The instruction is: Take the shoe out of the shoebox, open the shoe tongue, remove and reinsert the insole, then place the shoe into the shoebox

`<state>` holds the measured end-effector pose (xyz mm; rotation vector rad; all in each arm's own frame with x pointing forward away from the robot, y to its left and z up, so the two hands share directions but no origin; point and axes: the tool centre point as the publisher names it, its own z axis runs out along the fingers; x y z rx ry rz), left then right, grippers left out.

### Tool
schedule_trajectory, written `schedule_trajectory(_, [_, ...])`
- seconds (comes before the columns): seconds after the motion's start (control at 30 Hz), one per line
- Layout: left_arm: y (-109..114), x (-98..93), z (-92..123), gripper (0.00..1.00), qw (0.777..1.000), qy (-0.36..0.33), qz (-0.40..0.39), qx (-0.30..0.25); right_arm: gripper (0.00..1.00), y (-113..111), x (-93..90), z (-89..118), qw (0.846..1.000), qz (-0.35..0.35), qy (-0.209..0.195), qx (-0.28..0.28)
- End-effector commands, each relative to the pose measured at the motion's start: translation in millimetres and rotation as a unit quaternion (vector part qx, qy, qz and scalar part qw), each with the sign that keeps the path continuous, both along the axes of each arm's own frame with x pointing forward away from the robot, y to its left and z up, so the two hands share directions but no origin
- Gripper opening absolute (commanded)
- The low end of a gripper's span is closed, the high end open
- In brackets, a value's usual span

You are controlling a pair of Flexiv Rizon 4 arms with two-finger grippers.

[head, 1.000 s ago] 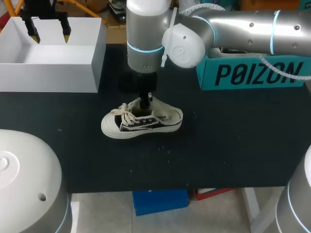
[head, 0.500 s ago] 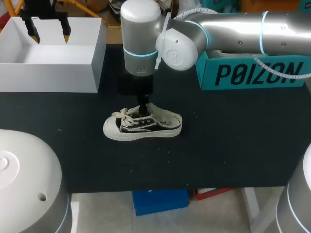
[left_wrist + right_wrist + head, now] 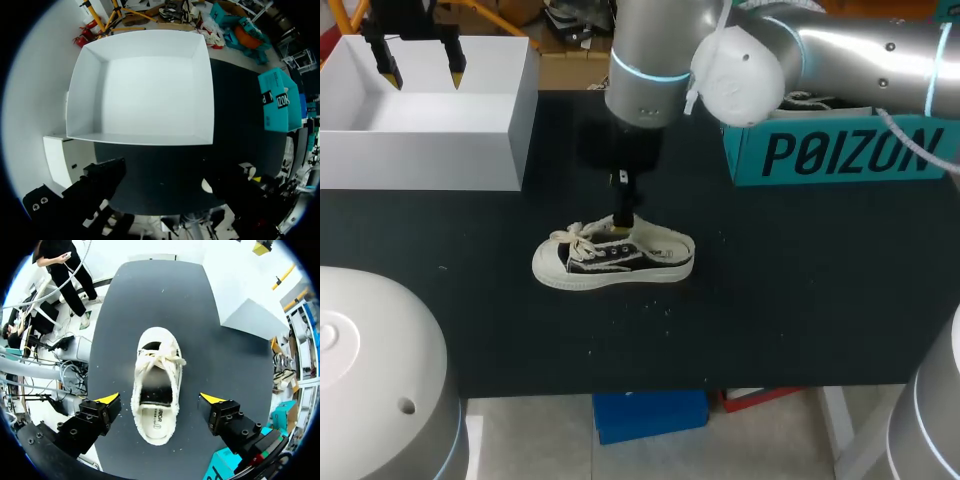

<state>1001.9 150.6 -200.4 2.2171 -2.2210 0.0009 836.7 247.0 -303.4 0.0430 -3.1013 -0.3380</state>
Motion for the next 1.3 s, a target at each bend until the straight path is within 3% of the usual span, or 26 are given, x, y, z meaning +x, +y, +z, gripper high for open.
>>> schedule_trajectory(0.03, [-0.5,-0.5,0.4,1.0,1.0,0.0,0.001,0.001,1.0,-39.1,-3.5,11.0,0.993,0.01,0.005,0.118])
schedule_trajectory(0.17, [-0.5,-0.5,0.4,1.0,1.0,0.0,0.001,0.001,1.0,-68.5,3.2,12.7,0.975,0.0,0.045,0.217])
schedule_trajectory(1.3, [-0.5,-0.5,0.4,1.0,1.0,0.0,0.001,0.001,1.0,-68.5,3.6,10.8,0.977,0.006,0.038,0.208])
